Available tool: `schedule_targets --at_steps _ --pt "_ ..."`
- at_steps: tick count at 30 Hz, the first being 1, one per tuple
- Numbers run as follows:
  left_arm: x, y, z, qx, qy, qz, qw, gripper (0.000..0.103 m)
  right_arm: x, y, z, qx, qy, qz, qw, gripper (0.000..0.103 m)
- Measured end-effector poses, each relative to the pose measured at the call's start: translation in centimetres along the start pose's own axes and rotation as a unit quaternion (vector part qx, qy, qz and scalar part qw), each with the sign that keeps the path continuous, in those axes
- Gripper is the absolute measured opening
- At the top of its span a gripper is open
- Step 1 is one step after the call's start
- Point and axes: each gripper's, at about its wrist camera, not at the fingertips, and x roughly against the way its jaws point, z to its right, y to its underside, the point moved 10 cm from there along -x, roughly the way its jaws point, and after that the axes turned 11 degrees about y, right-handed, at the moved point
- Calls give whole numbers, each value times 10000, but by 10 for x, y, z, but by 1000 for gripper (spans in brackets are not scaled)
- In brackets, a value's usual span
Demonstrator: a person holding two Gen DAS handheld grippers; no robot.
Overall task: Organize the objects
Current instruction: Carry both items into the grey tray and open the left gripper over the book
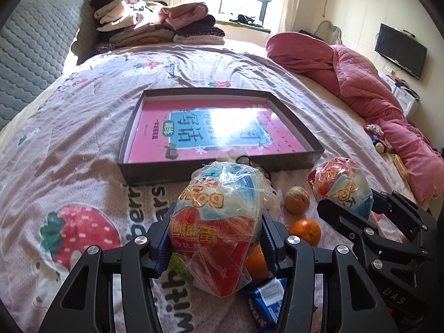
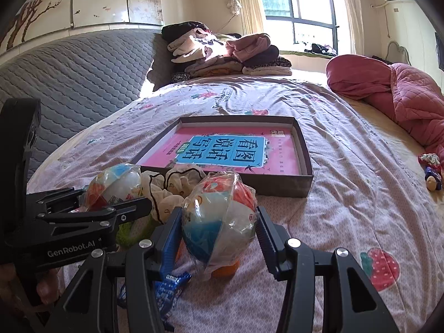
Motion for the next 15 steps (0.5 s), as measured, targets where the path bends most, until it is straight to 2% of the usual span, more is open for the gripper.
schedule_targets --at_steps 15 --pt "-7 -49 -28 -46 -139 196 9997 54 -31 -43 10 133 141 212 9996 51"
